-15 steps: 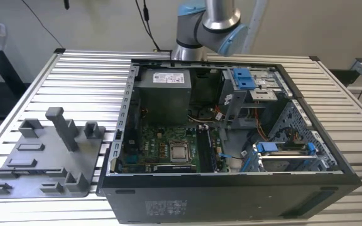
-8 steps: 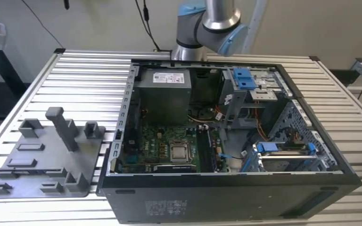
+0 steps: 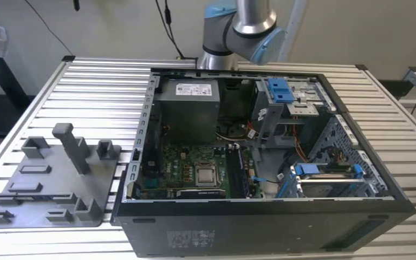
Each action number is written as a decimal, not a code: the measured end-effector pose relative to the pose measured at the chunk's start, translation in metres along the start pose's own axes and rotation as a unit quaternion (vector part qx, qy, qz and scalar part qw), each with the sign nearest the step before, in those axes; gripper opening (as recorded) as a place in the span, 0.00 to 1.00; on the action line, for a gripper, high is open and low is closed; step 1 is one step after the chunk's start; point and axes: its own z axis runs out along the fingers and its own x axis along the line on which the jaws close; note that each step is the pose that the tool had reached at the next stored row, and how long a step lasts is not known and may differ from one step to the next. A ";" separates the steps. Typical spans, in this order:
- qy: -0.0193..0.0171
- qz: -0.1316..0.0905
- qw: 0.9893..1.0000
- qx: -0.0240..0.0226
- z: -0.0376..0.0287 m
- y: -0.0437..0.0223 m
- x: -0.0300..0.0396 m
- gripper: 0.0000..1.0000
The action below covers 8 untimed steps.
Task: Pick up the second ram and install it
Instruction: 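Pick up the second ram and move it above second insertion slot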
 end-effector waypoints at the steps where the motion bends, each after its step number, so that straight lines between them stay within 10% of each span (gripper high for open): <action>1: 0.000 0.000 1.000 0.000 0.0000 0.0000 0.0000 0.41; 8: 0.000 0.000 1.000 0.000 0.0000 0.0001 0.0000 0.54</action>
